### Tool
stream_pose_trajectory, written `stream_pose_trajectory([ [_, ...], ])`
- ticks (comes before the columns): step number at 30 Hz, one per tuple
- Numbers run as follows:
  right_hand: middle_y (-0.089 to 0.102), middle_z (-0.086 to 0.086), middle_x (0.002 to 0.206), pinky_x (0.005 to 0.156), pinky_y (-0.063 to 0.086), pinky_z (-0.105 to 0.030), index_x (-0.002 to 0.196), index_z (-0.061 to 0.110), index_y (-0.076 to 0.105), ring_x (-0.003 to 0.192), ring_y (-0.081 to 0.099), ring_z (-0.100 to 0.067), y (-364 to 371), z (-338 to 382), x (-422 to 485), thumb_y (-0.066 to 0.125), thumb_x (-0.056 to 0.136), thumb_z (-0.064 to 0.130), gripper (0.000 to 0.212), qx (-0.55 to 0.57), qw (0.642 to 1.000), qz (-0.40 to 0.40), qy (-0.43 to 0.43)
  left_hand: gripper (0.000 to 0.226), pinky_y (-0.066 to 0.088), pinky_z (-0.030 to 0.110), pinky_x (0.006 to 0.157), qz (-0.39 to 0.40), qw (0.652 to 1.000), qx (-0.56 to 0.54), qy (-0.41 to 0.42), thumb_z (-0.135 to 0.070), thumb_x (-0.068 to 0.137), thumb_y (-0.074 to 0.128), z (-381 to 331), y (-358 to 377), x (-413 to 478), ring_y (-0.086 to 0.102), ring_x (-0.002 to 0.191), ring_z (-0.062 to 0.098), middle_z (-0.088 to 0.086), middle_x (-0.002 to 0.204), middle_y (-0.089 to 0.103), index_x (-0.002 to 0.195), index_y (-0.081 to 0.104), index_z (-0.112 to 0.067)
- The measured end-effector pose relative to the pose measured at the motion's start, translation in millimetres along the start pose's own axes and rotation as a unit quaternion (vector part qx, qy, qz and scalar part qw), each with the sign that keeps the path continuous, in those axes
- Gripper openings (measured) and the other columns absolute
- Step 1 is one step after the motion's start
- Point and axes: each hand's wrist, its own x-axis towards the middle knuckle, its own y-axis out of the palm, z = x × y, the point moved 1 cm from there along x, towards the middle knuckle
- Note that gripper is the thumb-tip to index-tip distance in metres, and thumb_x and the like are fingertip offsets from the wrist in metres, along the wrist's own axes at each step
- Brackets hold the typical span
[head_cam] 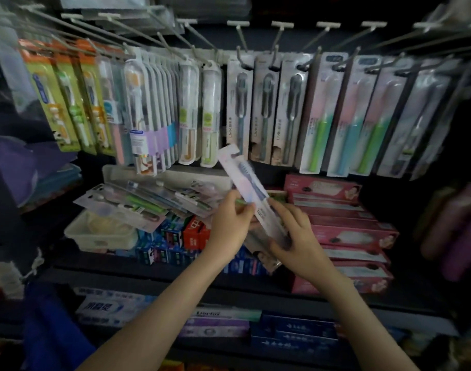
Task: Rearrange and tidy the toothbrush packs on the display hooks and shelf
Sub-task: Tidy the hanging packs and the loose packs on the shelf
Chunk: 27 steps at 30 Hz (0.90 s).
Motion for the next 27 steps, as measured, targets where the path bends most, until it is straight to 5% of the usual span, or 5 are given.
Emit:
stream_pose_trajectory([
  [4, 0.035, 0.008, 0.127, 0.096, 0.024, -0.007, 0.146, 0.025, 0.023, 0.115, 0.033, -0.004, -38, -6, 8, 0.068, 0.084, 0.018, 0.078, -0.044, 0.994, -0.099, 0.024, 0.010, 0.058, 0.039, 0.078, 0.112, 0.987, 0.056, 0.099, -0.015, 0.093, 0.056, -34, 37, 12, 0.070, 0.085, 0.016, 0.006, 0.095, 0.071, 0.103, 0.056, -0.013],
  [7, 0.040, 0.003, 0.122, 0.091, 0.031, -0.018, 0.147, 0.023, 0.023, 0.111, 0.042, -0.013, -81, -25, 11, 0.066, 0.083, 0.011, 0.078, -0.078, 0.983, -0.158, 0.048, 0.024, 0.053, 0.035, 0.088, 0.129, 0.968, 0.106, 0.188, -0.030, 0.093, 0.056, -59, 73, 25, 0.065, 0.099, 0.014, 0.000, 0.108, 0.068, 0.115, 0.057, -0.021],
  [13, 0.046, -0.015, 0.125, 0.093, 0.031, -0.026, 0.149, 0.020, 0.020, 0.115, 0.043, -0.031, -160, -91, 15, 0.064, 0.086, 0.010, 0.077, -0.154, 0.939, -0.285, 0.117, 0.055, 0.019, 0.024, 0.112, 0.046, 0.841, 0.358, 0.403, -0.028, 0.099, 0.045, -93, 138, 68, 0.020, 0.141, 0.015, -0.003, 0.156, 0.019, 0.149, 0.023, -0.025],
  [20, 0.051, -0.020, 0.121, 0.086, 0.042, -0.040, 0.144, 0.013, 0.032, 0.099, 0.048, -0.036, -197, -132, 30, 0.070, 0.079, 0.003, 0.076, -0.272, 0.909, -0.309, 0.068, 0.075, 0.018, 0.050, 0.111, -0.042, 0.752, 0.460, 0.470, -0.023, 0.080, 0.074, -87, 200, 116, 0.027, 0.139, 0.037, 0.022, 0.151, 0.027, 0.144, 0.036, -0.012],
  [27, 0.050, -0.019, 0.120, 0.084, 0.047, -0.044, 0.145, 0.010, 0.033, 0.105, 0.048, -0.036, -211, -146, 60, 0.066, 0.086, 0.019, 0.068, -0.265, 0.900, -0.316, 0.141, 0.079, 0.013, 0.056, 0.111, -0.075, 0.731, 0.479, 0.480, -0.025, 0.076, 0.074, -75, 226, 130, 0.008, 0.141, 0.035, 0.023, 0.152, 0.019, 0.145, 0.036, -0.013],
])
